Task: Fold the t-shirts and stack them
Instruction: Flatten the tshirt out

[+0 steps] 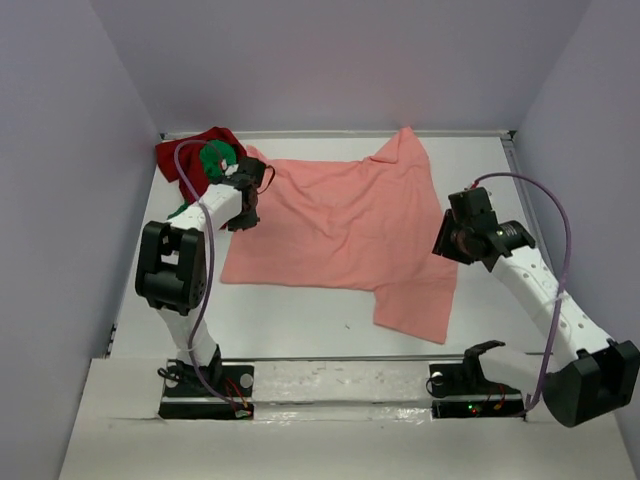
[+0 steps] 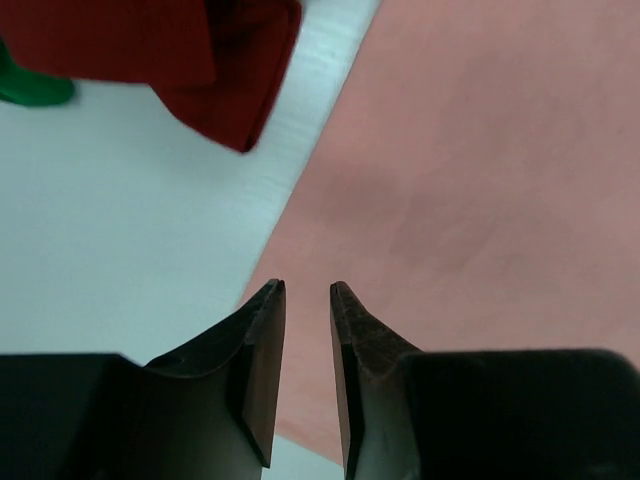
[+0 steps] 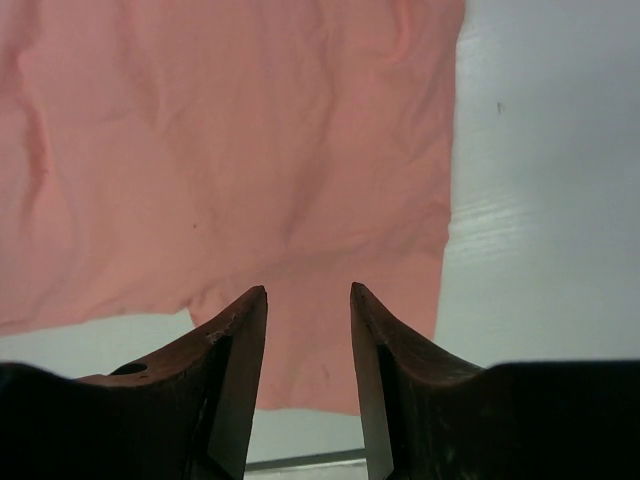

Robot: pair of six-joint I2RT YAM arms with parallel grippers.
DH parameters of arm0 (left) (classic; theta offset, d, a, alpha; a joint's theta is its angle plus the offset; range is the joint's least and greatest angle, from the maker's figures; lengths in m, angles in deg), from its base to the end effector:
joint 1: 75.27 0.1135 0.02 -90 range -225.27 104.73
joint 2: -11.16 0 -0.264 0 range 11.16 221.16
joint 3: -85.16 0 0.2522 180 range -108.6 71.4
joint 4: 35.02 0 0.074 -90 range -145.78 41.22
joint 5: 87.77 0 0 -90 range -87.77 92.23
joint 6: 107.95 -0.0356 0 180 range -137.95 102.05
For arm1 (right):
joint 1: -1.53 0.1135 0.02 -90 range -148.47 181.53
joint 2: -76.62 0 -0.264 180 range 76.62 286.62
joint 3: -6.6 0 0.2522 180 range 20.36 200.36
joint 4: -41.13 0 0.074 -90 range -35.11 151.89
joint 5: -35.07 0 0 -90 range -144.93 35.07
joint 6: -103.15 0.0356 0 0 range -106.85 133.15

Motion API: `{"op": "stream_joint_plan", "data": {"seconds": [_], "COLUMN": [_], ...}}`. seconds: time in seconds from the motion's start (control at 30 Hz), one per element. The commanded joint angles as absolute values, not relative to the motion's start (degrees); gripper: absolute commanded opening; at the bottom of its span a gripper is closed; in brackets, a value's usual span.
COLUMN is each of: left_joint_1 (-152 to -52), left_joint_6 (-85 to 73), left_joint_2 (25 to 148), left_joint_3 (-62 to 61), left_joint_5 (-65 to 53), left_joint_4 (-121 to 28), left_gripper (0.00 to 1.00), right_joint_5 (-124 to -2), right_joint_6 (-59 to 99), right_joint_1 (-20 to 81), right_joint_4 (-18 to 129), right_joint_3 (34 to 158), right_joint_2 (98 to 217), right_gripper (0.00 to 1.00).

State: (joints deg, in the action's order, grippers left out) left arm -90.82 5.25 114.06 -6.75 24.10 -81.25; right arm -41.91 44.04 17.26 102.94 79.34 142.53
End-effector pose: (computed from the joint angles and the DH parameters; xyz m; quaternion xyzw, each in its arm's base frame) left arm 0.3739 -0.0903 0.2328 -0.1162 0.9363 0.0798 0.3217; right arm 0.2188 0.0533 0.2955 0.1588 0.9347 0.0190 0.3173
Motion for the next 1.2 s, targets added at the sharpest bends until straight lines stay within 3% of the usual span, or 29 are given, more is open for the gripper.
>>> {"op": "stream_joint_plan", "data": {"seconds": [0.0,0.03,0.13,0.43,0.67,0.77,1.17], "left_joint_1": [-90.2,-89.9,-89.9,-89.8,-89.8,-89.8,-89.8], "left_joint_6": [9.7,10.5,11.1,10.8,8.3,7.5,6.7], "left_joint_2": [107.8,107.3,103.1,94.8,94.5,94.0,93.7], "left_joint_3": [-0.8,0.9,4.2,5.9,4.9,5.0,7.4], "left_joint_5": [19.3,18.4,16.9,19.0,20.2,18.9,14.7], "left_joint_4": [-79.1,-78.9,-76.8,-77.8,-78.1,-77.4,-74.4], "left_gripper": [0.35,0.35,0.35,0.35,0.35,0.35,0.35], "right_joint_5": [-35.7,-33.5,-34.1,-36.6,-30.8,-30.3,-23.6], "right_joint_6": [54.7,56.6,67.8,95.2,113.7,115.8,111.1], "right_joint_1": [21.7,28.4,32.3,50.7,68.4,69.5,69.5], "right_joint_4": [109.9,113.2,118.8,125.1,139.3,139.6,137.5], "right_joint_3": [74.9,76.0,78.0,60.7,70.9,75.7,78.3], "right_joint_2": [136.1,135.3,134.5,128.5,153.7,160.9,153.4], "right_gripper": [0.45,0.45,0.45,0.37,0.40,0.41,0.43]}}
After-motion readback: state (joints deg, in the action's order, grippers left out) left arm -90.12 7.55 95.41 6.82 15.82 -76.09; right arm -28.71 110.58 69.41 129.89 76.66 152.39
